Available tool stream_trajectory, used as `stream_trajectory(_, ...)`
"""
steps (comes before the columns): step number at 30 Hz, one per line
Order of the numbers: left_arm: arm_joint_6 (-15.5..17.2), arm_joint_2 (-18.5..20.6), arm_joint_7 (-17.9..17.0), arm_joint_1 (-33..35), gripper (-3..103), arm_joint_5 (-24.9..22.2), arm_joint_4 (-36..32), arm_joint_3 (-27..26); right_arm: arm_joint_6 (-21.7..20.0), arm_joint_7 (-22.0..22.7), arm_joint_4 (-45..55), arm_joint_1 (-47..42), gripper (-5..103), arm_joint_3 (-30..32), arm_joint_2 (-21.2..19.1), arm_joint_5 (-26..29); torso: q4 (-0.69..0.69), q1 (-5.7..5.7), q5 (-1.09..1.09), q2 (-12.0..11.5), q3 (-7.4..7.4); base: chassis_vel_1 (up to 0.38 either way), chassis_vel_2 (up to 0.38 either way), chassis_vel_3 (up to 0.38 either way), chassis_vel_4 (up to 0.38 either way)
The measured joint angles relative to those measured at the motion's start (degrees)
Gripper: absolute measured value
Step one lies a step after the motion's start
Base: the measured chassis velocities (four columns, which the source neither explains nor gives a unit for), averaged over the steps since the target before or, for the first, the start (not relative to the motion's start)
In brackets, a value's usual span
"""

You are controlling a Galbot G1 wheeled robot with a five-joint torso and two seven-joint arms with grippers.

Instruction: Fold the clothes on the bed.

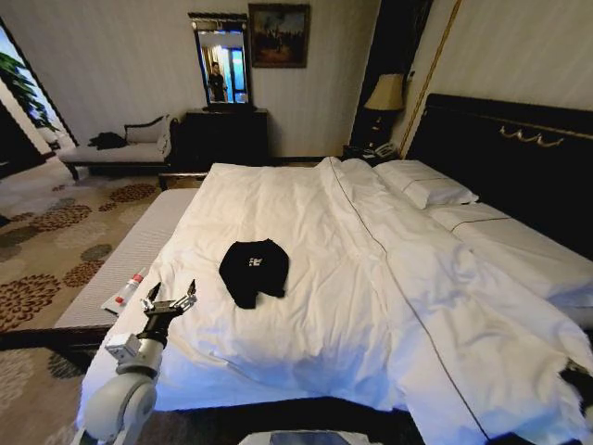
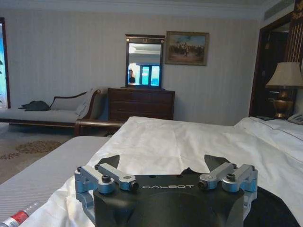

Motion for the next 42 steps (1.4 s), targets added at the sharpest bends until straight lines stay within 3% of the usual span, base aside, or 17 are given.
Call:
stream_trajectory(20, -0.13, -0.35, 0.21, 0.27, 100, -0.2, 0.34, -0.67, 0.88, -0.29, -12.4, 1.06, 2, 3.92, -2.6, -0.94, 0.03, 0.01, 0.0, 0.0, 0.0, 0.0, 0.0, 0.0, 0.0)
stream_trajectory(36, -0.14, -0.83, 0.3, 0.44, 100, -0.15, 0.23, -0.67, 1.12, -0.52, -14.85, -0.17, -2, 3.23, -0.63, -3.17, 0.02, 0.01, -0.03, -0.01, 0.0, 0.0, 0.0, 0.0, 0.0)
stream_trajectory(38, -0.15, -0.86, 0.31, 0.37, 100, -0.13, 0.23, -0.6, 1.15, 0.08, -14.89, -0.09, 3, 3.19, -0.24, -3.08, -0.06, 0.01, -0.05, 0.0, 0.0, 0.0, 0.0, 0.0, 0.0)
stream_trajectory(39, -0.15, -0.82, 0.31, 0.36, 100, -0.13, 0.2, -0.59, 1.36, 0.44, -14.85, -0.09, 8, 3.2, -0.08, -2.53, -0.19, 0.0, -0.04, 0.0, 0.0, 0.0, 0.0, 0.0, 0.0)
stream_trajectory(40, -0.15, -0.82, 0.31, 0.36, 100, -0.13, 0.2, -0.59, 1.36, 0.44, -14.85, -0.09, 8, 3.2, -0.08, -2.53, -0.19, 0.0, -0.04, 0.0, 0.0, 0.0, 0.0, 0.0, 0.0)
stream_trajectory(42, -0.15, -0.7, 0.31, 0.39, 100, -0.15, 0.2, -0.67, 1.64, 0.39, -14.62, -0.33, 20, 3.23, -0.07, -2.05, -0.2, -0.02, -0.05, 0.0, -0.01, 0.0, 0.0, 0.0, 0.0)
